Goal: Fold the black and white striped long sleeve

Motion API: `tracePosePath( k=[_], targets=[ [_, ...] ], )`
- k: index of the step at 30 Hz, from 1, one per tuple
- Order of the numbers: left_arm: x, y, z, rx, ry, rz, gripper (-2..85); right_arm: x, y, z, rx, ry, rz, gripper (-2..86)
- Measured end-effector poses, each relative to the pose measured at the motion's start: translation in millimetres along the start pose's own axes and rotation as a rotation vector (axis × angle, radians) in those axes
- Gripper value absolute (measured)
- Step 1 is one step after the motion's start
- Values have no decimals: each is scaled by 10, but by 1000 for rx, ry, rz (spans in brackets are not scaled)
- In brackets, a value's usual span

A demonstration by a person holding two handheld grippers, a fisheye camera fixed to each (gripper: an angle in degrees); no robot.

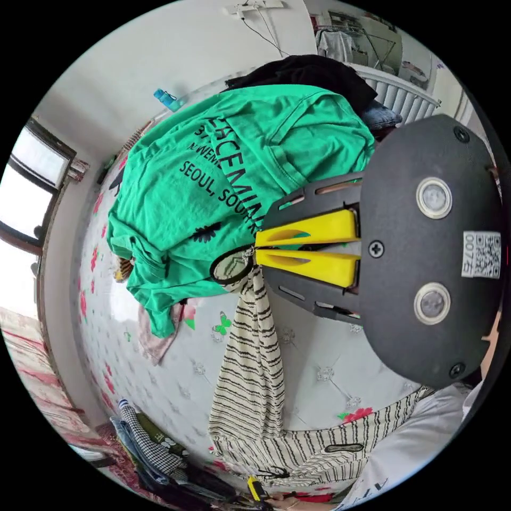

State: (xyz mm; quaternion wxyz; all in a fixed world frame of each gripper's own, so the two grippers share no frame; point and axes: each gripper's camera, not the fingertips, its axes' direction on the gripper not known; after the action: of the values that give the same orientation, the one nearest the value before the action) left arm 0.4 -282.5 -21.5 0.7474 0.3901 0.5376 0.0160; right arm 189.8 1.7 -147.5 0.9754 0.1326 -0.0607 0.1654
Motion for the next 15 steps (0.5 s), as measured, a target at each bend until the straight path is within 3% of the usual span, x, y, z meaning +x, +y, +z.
tracePosePath(
  k=[4,8,9,12,15],
  targets=[
    [-177,271,-196,-3,25,-97,-10,748,342,-283,148,-298,257,-2],
    [-283,592,-391,8,67,-189,-10,1090,794,413,-92,-326,512,-2],
    [-295,640,-427,8,69,-199,-10,1098,842,426,-77,-333,535,-2],
    [-360,893,-679,22,56,-235,-9,972,858,189,119,-435,533,-3],
    [-470,1192,-963,39,31,-280,-10,497,557,-338,267,-484,321,-2]
  ],
)
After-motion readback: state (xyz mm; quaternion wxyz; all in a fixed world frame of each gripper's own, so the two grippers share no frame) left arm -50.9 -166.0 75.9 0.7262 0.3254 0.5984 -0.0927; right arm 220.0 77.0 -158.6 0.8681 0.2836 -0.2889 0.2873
